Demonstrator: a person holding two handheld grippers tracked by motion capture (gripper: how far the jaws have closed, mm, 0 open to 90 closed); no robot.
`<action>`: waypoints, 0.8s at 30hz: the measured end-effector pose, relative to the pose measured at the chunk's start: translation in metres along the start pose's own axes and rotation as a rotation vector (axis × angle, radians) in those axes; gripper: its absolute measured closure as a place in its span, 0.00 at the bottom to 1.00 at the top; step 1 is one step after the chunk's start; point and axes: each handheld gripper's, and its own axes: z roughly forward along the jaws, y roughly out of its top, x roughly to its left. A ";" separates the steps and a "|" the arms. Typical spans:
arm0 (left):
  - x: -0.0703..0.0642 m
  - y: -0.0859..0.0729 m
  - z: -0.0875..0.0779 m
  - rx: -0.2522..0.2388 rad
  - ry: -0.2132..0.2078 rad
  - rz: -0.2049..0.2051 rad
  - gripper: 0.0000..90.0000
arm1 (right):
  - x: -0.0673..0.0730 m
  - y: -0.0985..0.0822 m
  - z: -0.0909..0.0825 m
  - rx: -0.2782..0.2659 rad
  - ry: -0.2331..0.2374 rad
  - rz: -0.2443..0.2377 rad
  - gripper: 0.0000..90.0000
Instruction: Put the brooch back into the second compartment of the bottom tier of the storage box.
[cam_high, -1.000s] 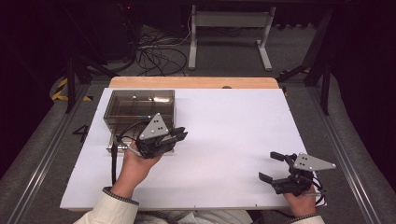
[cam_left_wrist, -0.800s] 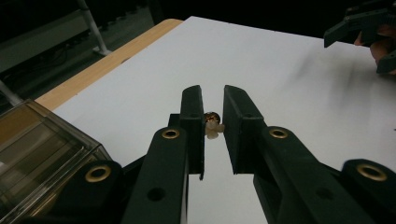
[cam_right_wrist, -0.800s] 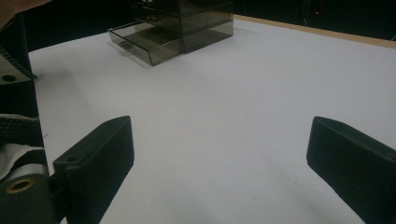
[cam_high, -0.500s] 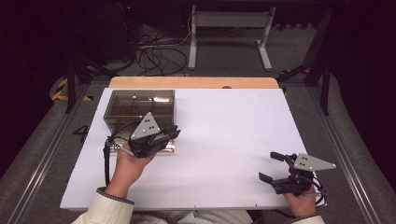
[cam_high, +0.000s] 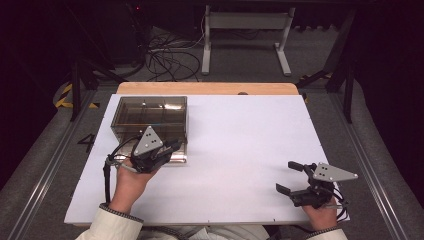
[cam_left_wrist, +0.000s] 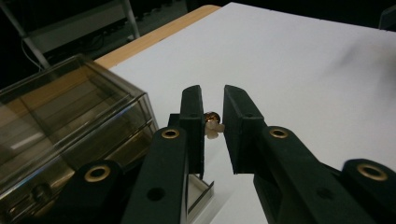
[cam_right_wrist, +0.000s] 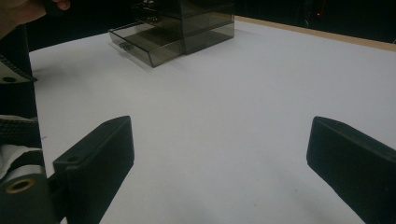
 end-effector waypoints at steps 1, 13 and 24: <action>0.001 -0.002 0.000 0.004 0.003 -0.006 0.88 | 0.000 0.000 0.001 -0.001 0.001 -0.002 0.09; 0.021 -0.027 0.006 0.067 0.050 -0.064 0.88 | 0.000 0.000 0.000 0.004 0.003 -0.001 0.09; 0.038 -0.048 0.012 0.105 0.093 -0.096 0.88 | 0.000 -0.001 -0.001 0.004 -0.002 0.004 0.09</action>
